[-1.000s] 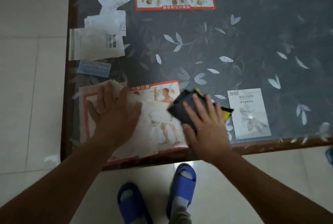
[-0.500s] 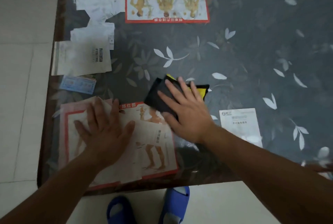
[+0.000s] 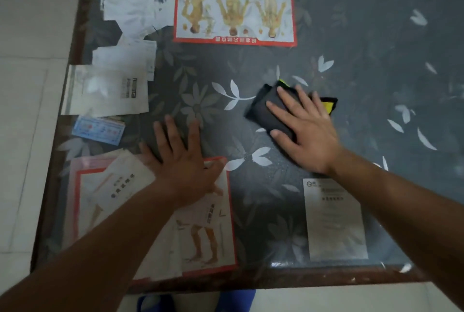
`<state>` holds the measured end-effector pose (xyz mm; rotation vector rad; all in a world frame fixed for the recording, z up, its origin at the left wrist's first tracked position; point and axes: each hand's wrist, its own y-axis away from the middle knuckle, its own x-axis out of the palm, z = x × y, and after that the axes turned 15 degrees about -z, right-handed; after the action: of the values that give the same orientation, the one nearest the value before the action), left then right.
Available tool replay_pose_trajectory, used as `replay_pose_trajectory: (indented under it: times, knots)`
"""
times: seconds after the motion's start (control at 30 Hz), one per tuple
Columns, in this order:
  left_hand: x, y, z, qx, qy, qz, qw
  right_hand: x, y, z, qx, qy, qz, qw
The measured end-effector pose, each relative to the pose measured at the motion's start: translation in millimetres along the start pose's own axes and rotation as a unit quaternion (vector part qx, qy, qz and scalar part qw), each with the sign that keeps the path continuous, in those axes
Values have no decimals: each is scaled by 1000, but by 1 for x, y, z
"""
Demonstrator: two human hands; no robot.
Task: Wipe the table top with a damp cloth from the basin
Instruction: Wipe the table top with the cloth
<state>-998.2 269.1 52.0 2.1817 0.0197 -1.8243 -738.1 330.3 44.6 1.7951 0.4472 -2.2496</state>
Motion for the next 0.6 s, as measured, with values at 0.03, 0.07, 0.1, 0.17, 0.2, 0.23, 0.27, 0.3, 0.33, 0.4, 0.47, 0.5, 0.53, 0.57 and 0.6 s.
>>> replay_pose_trajectory:
  times: [0.03,0.07,0.1,0.17,0.2,0.23,0.27,0.3,0.33,0.4,0.47,0.5,0.53,0.57,0.6]
  knots:
    - [-2,-2,0,-2,-4,13,1000,-3,-3,-11,28,3,-2,1000]
    - [-4,-3,-1,-1,-4,27,1000,-4,-16,-22,83,19,-16,996]
    - [-5,-4,-1,0,-1,43,999,-4,-34,-32,150,36,-30,988]
    - [-7,-5,1,0,14,63,998,-5,-81,-46,267,38,-31,963]
    - [-9,-7,1,-1,25,67,997,-4,-102,-47,288,33,-27,957]
    - [-9,-8,2,1,32,72,997,-2,-118,-42,279,31,-23,960]
    - [-8,-9,3,6,39,77,996,2,-125,-31,246,29,-20,969]
    - [-7,-11,6,13,45,81,996,5,-126,-16,200,22,-16,980]
    - [-9,-13,9,21,57,83,995,10,-120,4,150,16,-12,988]
    - [-11,-13,20,28,133,58,989,18,-82,52,51,17,-5,999]
    - [-19,-6,35,31,245,4,969,18,-19,103,-58,-9,12,998]
    - [-24,-1,42,38,272,-12,962,17,17,122,-126,-23,21,992]
    - [-27,5,52,42,275,-22,960,14,49,133,-179,-38,40,982]
    - [-27,12,65,43,254,-26,966,11,71,132,-201,-47,59,977]
    - [-27,20,78,52,215,-28,975,9,82,122,-192,-47,65,978]
